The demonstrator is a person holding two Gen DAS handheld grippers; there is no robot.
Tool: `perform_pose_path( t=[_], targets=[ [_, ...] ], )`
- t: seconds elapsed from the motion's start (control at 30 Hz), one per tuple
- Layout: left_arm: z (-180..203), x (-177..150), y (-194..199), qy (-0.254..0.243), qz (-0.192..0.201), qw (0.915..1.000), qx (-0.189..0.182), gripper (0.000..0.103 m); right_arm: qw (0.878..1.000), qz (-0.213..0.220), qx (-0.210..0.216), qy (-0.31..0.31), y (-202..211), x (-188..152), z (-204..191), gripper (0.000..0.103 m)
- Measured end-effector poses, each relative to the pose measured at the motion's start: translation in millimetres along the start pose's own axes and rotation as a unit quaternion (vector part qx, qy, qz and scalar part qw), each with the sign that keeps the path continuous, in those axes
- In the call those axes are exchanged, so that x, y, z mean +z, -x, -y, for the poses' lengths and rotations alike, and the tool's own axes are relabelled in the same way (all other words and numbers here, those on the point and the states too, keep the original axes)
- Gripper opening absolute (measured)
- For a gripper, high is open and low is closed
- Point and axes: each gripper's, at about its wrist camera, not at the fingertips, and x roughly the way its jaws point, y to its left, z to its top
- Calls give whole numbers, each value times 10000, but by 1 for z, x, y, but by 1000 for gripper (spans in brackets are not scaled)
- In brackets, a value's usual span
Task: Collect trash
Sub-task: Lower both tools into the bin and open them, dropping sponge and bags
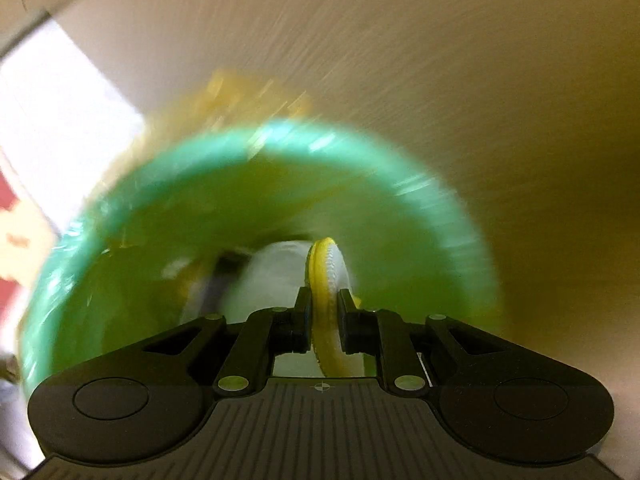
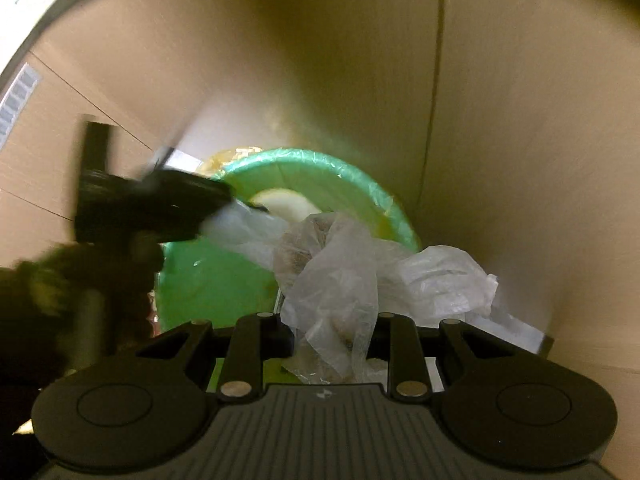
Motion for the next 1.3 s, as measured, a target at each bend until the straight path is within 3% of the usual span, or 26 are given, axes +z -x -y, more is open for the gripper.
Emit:
perform_pose_path(
  t=[0.07, 0.2, 0.37, 0.47, 0.5, 0.57, 0.67, 0.87, 1.0, 1.1, 1.23, 1.3],
  targets=[
    [-9, -8, -37, -114, -202, 9994, 273, 17, 9998, 61, 173, -37, -30, 2, 2, 25],
    [-33, -25, -59, -182, -359, 9992, -5, 20, 9961, 118, 703, -522, -90, 11, 9, 24],
    [-53, -22, -55, 118, -108, 9999, -32, 22, 9793, -819, 1050, -1526, -208, 14, 29, 25],
    [-55, -20, -54, 62, -249, 9994, -246, 22, 9790, -1248, 780, -1412, -261, 10, 27, 25],
    [-50, -21, -55, -84, -263, 9993, -234, 21, 9859, -1214, 520, -1025, -272, 10, 21, 25],
    [-41, -23, -53, -389, -253, 9989, 0, 19, 9876, -1323, 303, -783, -291, 8, 19, 25],
    [-36, -25, -49, -522, -204, 9984, 97, 20, 9915, -1265, 80, -307, -292, 10, 12, 27],
    [-27, -23, -36, -662, -238, 9972, 238, 22, 9972, -705, -45, 265, -246, 10, 3, 42],
    [-21, -14, -25, -731, -153, 9966, 361, 22, 9984, -513, 256, 34, -221, 6, 11, 40],
    [-19, -7, -11, -786, 2, 9959, 443, 22, 9956, -706, 519, -338, -224, 1, 19, 26],
    [-19, 1, 6, -821, 106, 9956, 432, 22, 9882, -1320, 633, -452, -252, -12, 20, 25],
    [-18, 4, 16, -829, 109, 9957, 405, 22, 9860, -1573, 393, -394, -271, -14, 11, 25]
  ],
)
